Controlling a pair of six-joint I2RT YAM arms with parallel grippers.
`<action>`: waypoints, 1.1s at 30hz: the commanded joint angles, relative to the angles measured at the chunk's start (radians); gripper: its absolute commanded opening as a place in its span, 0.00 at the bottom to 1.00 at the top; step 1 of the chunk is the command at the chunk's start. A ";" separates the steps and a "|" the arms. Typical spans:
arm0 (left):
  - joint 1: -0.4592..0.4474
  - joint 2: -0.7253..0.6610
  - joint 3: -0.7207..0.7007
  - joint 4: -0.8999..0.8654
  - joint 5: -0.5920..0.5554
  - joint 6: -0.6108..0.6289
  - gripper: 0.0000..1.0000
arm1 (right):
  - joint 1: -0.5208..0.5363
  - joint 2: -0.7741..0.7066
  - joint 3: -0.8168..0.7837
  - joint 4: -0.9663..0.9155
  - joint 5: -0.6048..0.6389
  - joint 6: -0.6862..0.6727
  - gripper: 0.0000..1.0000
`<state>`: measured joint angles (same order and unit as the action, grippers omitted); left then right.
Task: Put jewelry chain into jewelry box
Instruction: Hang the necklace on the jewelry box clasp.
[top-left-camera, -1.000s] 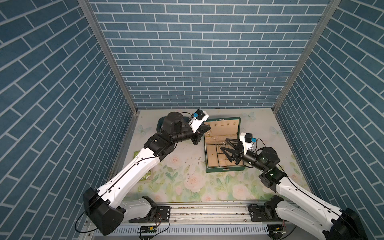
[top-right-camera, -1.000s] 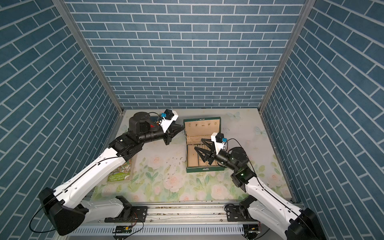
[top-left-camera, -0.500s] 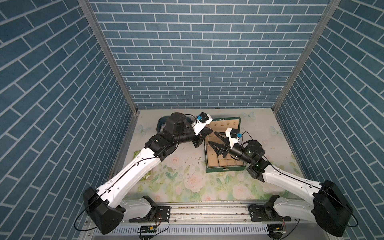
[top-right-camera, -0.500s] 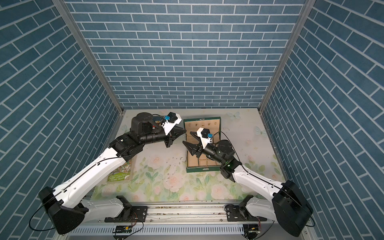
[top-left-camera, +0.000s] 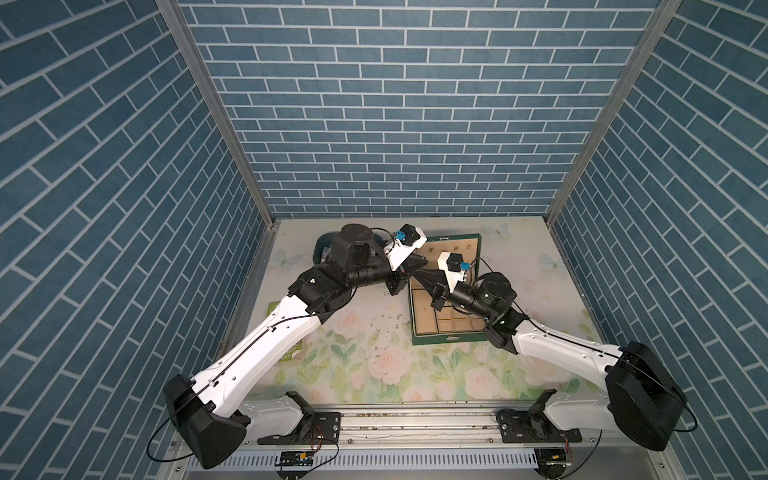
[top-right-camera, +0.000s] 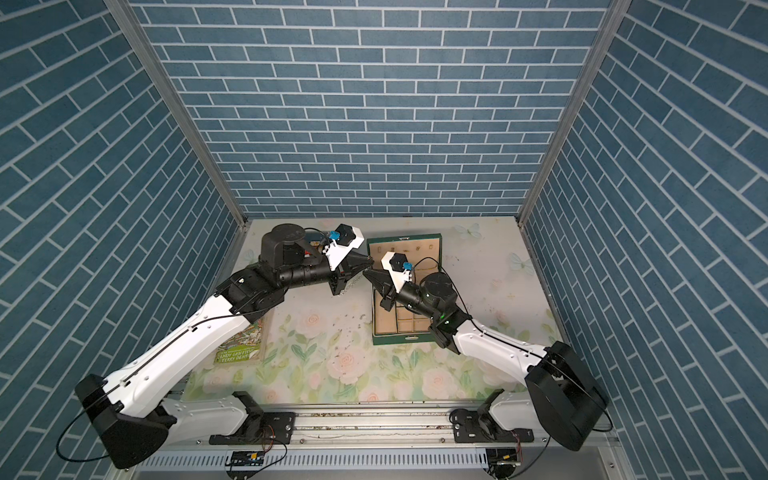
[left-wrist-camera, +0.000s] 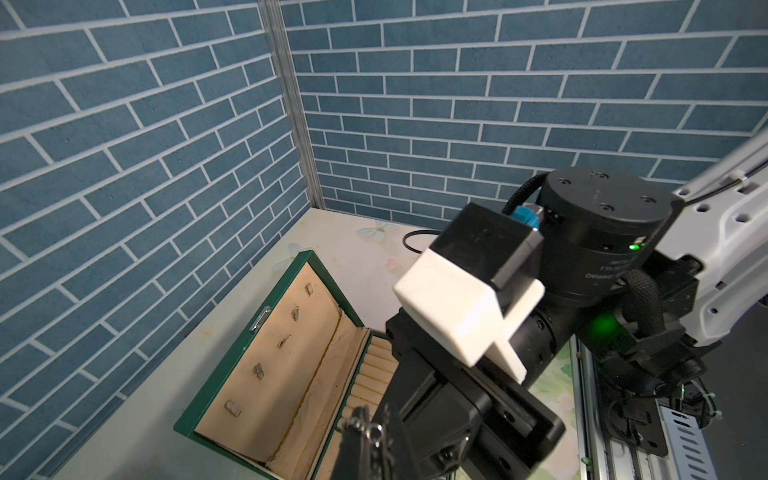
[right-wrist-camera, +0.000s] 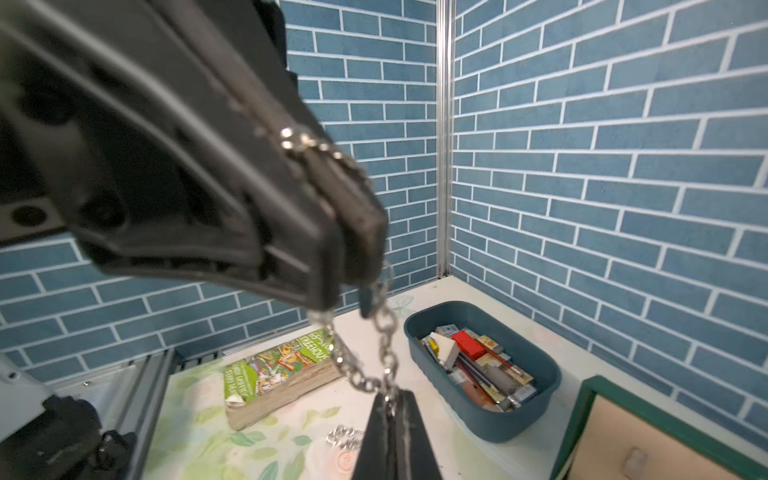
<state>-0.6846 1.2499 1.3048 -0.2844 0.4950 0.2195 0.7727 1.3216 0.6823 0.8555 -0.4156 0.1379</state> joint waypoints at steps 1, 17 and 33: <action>-0.007 -0.026 0.029 -0.010 0.009 0.014 0.00 | 0.005 0.012 0.031 0.043 -0.027 0.010 0.00; -0.020 -0.033 0.052 -0.023 -0.012 0.017 0.00 | 0.014 -0.011 0.019 0.030 -0.028 0.015 0.04; -0.052 -0.027 0.093 -0.042 -0.039 0.029 0.00 | 0.014 -0.089 -0.061 -0.021 -0.002 -0.004 0.53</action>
<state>-0.7227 1.2362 1.3663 -0.3206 0.4637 0.2344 0.7830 1.2675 0.6468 0.8467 -0.4263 0.1497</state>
